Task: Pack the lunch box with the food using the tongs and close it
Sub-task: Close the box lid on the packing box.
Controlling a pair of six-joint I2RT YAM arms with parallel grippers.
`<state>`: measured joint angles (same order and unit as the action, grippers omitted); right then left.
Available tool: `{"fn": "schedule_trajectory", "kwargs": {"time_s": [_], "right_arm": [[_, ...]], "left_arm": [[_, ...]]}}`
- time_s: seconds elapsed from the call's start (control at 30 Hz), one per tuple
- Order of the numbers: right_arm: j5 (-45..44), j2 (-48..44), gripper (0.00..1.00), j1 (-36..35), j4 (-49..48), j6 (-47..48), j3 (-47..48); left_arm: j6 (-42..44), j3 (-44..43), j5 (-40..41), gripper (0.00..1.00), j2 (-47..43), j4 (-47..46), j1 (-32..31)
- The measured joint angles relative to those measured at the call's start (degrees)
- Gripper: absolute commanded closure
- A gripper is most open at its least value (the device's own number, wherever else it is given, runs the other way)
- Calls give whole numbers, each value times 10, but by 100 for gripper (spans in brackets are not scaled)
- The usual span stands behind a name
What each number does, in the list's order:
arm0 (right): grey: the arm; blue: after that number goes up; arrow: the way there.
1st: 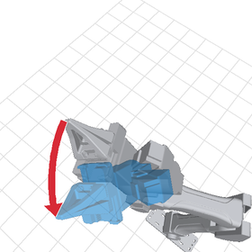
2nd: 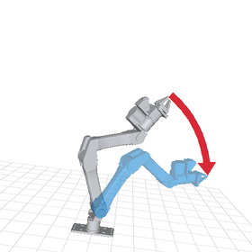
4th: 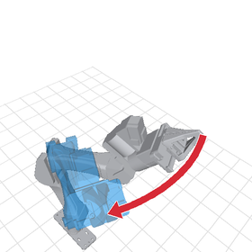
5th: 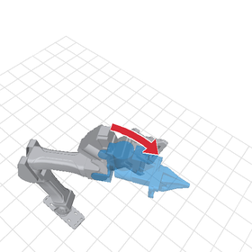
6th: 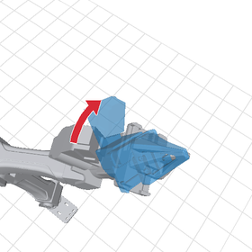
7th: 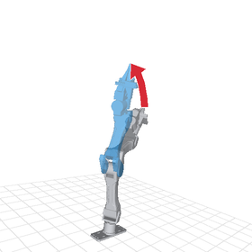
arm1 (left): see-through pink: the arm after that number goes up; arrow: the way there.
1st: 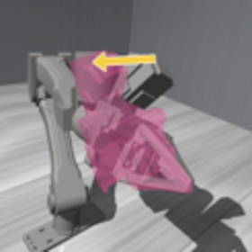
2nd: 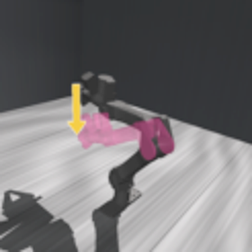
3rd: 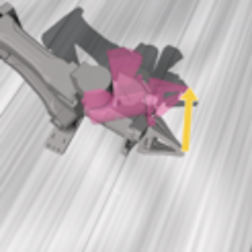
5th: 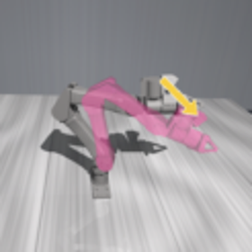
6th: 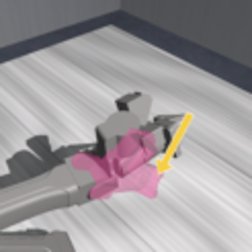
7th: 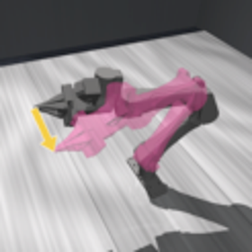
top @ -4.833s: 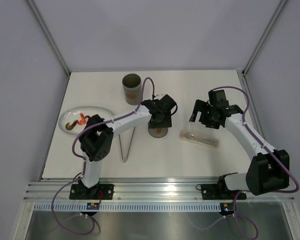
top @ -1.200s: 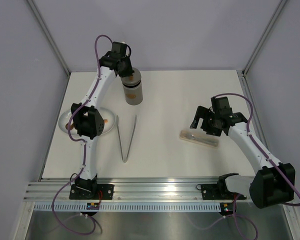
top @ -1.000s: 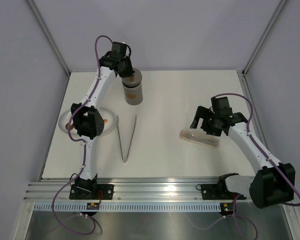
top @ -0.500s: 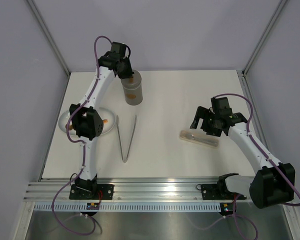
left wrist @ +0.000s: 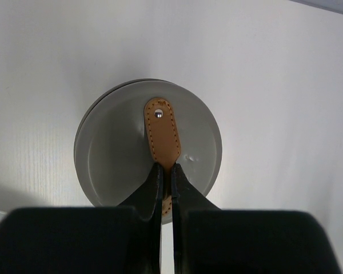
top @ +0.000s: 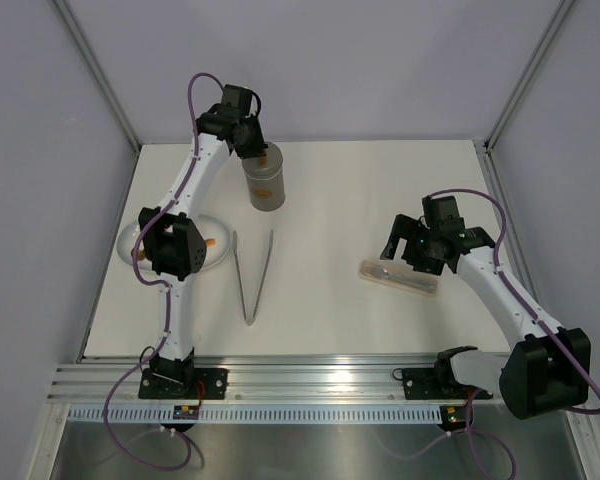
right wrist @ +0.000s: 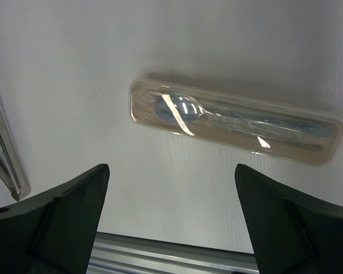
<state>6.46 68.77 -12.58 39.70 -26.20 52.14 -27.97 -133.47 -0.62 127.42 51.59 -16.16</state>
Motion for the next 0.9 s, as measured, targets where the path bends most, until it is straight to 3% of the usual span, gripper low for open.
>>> {"fn": "schedule_trajectory", "kwargs": {"time_s": [0.9], "right_arm": [[0, 0, 1, 0, 0, 0, -1]], "left_arm": [[0, 9, 2, 100, 2, 18, 0]]}}
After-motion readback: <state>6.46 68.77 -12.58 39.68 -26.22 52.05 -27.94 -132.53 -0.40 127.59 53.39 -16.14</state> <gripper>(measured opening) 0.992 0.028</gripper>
